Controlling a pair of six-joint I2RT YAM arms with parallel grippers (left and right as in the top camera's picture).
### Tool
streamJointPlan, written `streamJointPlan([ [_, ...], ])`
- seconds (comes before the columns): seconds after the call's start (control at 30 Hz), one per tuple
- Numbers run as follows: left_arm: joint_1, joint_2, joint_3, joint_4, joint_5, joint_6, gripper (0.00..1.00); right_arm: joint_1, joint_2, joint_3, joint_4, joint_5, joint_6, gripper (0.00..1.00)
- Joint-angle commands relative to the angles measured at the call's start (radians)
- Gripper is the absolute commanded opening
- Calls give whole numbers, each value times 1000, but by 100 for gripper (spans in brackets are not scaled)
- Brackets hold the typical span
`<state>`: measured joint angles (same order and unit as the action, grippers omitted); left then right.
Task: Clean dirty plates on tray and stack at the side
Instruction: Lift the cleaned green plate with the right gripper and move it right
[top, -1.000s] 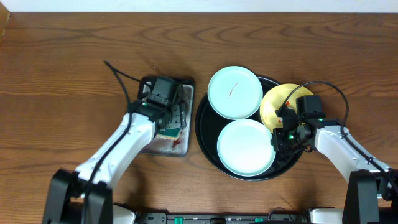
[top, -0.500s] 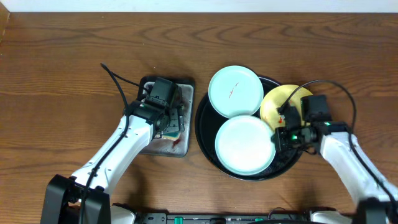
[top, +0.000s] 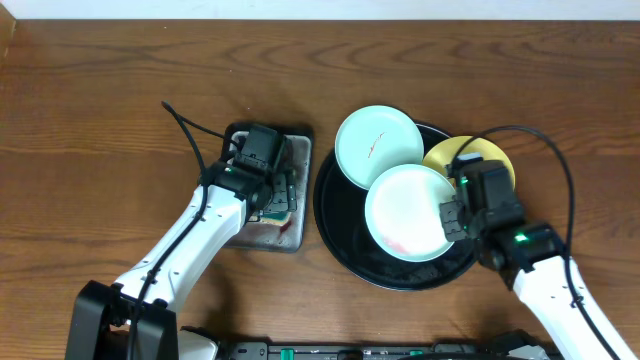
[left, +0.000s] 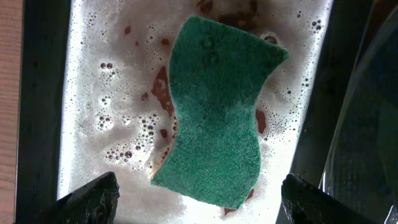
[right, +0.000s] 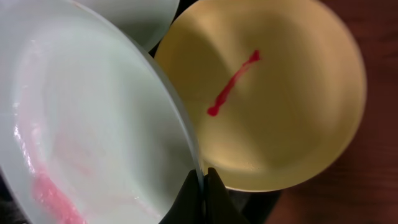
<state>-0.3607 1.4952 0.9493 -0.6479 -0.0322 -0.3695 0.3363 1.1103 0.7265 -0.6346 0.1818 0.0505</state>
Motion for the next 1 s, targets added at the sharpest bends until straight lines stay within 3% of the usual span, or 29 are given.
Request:
streamJointPlan([
  [0.0, 4, 3, 14, -2, -2, -10, 84, 114, -11, 40, 22, 254, 23, 1],
  [0.23, 4, 3, 14, -2, -2, -10, 84, 378, -11, 45, 151, 601, -102, 1],
  [0.47, 4, 3, 14, -2, -2, -10, 84, 570, -11, 45, 289, 735, -331, 1],
  [0.97, 4, 3, 14, 1, -2, -9, 84, 603, -11, 45, 311, 755, -373, 1],
])
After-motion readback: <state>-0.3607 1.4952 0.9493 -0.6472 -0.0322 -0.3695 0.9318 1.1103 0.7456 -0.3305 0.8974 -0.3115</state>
